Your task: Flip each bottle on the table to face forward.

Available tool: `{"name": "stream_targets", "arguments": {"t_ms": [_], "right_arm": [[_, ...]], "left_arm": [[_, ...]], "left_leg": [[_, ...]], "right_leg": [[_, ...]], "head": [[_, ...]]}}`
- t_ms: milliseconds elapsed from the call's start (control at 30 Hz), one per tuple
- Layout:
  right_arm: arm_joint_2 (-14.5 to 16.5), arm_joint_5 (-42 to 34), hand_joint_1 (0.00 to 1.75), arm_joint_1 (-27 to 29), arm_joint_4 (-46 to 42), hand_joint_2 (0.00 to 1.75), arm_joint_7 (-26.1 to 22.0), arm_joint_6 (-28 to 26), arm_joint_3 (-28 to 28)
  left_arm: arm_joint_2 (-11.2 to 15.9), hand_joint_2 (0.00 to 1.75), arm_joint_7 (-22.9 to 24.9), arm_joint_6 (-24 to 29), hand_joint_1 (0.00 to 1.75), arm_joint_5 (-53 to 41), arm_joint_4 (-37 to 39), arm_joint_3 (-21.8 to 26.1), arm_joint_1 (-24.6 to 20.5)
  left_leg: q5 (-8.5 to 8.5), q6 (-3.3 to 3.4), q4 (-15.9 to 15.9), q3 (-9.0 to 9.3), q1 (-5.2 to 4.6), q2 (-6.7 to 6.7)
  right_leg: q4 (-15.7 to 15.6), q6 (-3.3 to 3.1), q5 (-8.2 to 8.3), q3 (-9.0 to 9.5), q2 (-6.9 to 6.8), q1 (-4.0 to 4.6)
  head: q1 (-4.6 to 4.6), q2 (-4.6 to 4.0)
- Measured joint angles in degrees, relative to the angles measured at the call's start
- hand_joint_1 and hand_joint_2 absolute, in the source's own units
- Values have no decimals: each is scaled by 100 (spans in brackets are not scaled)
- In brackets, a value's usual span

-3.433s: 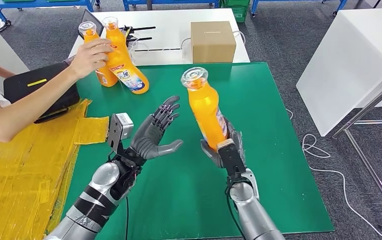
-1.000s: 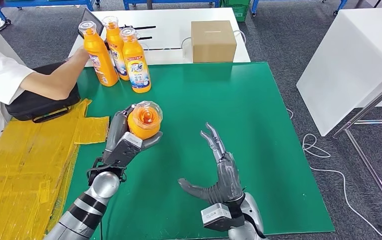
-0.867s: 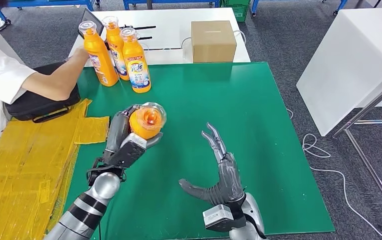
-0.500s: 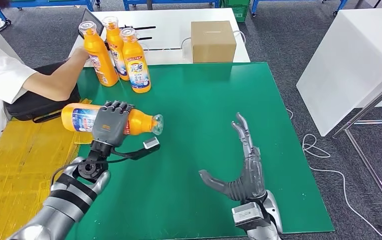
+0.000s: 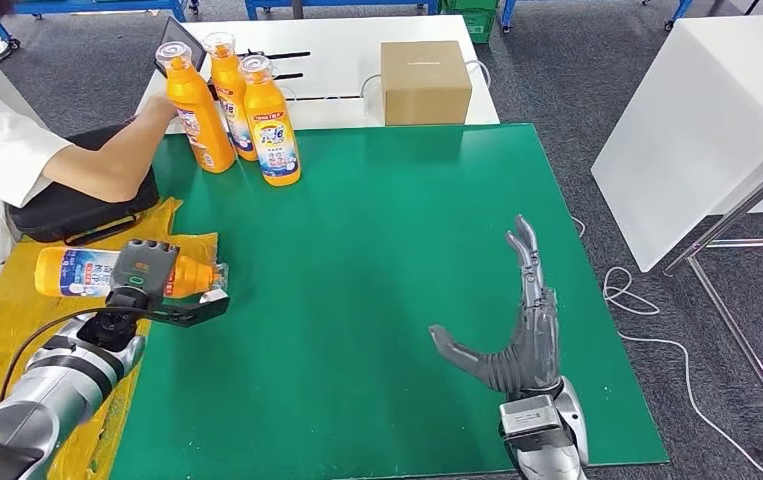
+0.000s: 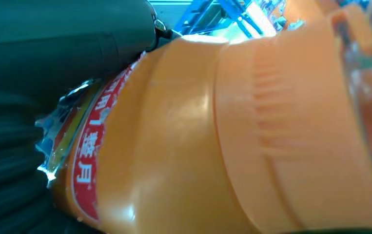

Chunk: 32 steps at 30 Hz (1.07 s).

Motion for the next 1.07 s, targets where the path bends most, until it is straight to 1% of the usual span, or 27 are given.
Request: {"name": "stream_targets", "arguments": {"t_ms": [233, 333, 367, 467, 500, 633, 767, 1067], "right_arm": [[0, -4, 0, -1, 0, 175, 1, 55, -89], [1, -3, 0, -2, 1, 175, 8, 65, -100], [1, -2, 0, -3, 2, 175, 12, 68, -105], [1, 13, 0, -4, 16, 175, 21, 69, -113], [0, 21, 0, -4, 24, 175, 21, 61, -113], [-5, 40, 0, -6, 57, 175, 21, -10, -113], [-20, 74, 0, -8, 108, 175, 24, -33, -111], [-35, 112, 0, -13, 219, 175, 79, -19, -111]], "left_arm": [[31, 175, -231, -189, 175, 331, 363, 306, -72], [31, 175, -248, -176, 151, 321, 419, 375, -73], [31, 175, -265, -135, 134, 314, 428, 394, -68], [28, 175, -404, 181, 27, 378, 446, 499, -2], [23, 175, -477, 333, 0, 425, 451, 556, 35], [-28, 175, -786, 878, 0, 646, 456, 835, 181], [-103, 175, -888, 1234, 0, 653, 447, 1064, 286], [-224, 175, -1040, 1404, 0, 713, 390, 1348, 391]], "left_leg": [[-2, 1, -1, 16, -2, -5], [-2, 0, -1, 23, -2, -6], [-2, 0, -1, 25, -2, -6], [-1, -1, -1, 30, -1, -5], [-1, -1, -1, 32, -1, -5], [0, -2, -1, 34, -1, -6], [-1, -2, -1, 32, -1, -6], [-1, -1, -1, 31, -3, -7]], "right_leg": [[-2, 0, 0, 20, 1, -9], [0, 0, 0, 26, 0, -8], [1, 0, 0, 28, 1, -8], [3, 0, 0, 28, 1, -5], [3, 0, 0, 28, 1, -3], [4, 0, 0, 28, 0, 0], [3, 0, 0, 27, 0, -2], [2, 0, 0, 27, -1, -8]], "head": [[-1, 0], [-1, 0], [-1, 0], [-1, 0], [-1, 0], [-1, 0], [-1, 0], [-1, 0]]}}
